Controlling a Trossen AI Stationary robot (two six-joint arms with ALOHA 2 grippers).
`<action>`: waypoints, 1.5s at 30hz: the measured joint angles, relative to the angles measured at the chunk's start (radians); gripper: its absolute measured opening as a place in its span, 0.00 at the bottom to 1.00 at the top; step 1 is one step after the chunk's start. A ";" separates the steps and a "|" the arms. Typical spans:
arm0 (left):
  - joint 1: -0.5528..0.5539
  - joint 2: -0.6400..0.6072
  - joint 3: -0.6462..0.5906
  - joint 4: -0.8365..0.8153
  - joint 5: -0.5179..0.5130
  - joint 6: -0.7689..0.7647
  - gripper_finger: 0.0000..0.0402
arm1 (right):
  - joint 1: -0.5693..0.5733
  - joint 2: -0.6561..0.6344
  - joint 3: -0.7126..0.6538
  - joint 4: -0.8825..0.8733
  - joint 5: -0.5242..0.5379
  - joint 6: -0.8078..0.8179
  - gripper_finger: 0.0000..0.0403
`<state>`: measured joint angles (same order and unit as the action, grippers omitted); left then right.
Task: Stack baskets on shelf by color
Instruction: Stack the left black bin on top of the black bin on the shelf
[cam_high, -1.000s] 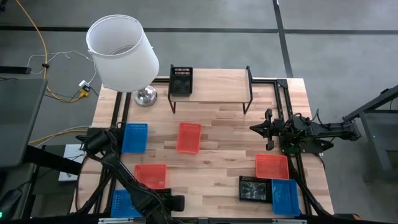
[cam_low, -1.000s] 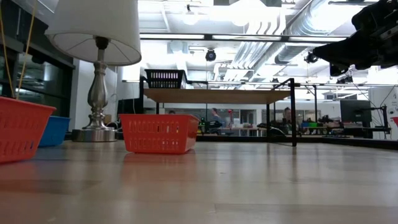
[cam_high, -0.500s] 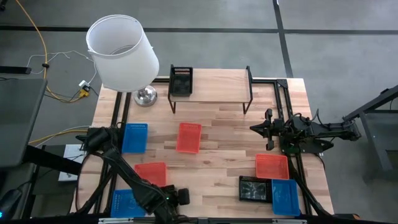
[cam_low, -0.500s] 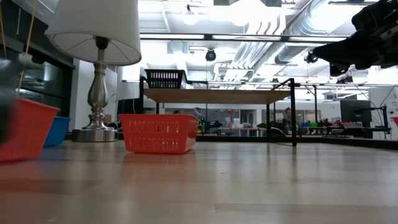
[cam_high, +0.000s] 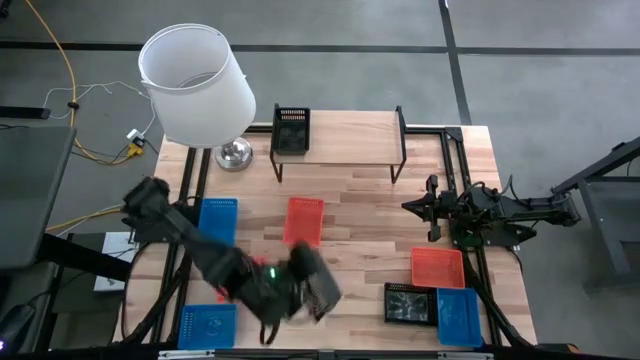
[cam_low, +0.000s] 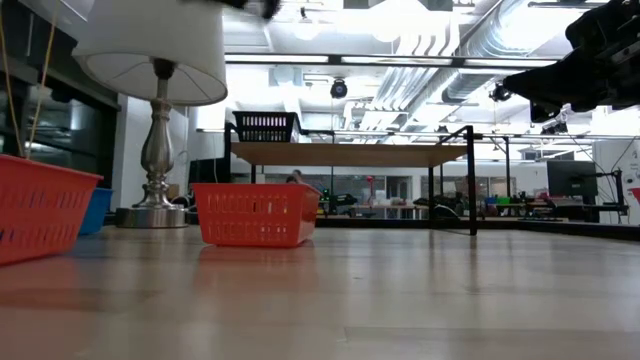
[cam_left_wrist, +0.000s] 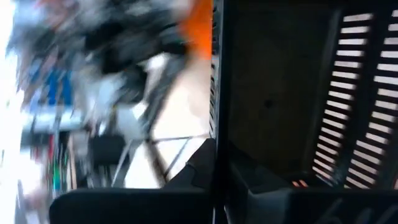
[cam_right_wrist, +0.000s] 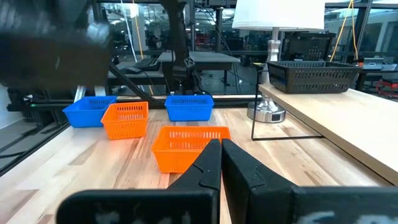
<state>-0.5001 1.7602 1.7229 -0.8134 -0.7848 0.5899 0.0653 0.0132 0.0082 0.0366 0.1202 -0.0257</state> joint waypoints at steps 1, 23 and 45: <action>0.029 -0.031 0.000 0.007 -0.012 -0.041 0.00 | 0.000 0.000 0.000 0.000 0.000 0.000 0.00; 0.892 -0.230 -0.091 -0.067 0.085 -1.217 0.00 | 0.000 0.000 0.000 0.000 0.000 0.000 0.00; 0.930 -0.222 -0.111 -0.150 0.046 -1.311 0.00 | 0.000 0.000 0.000 0.000 0.000 0.000 0.00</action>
<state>0.4301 1.5383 1.6123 -0.9630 -0.7383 -0.7216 0.0654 0.0135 0.0082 0.0364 0.1204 -0.0257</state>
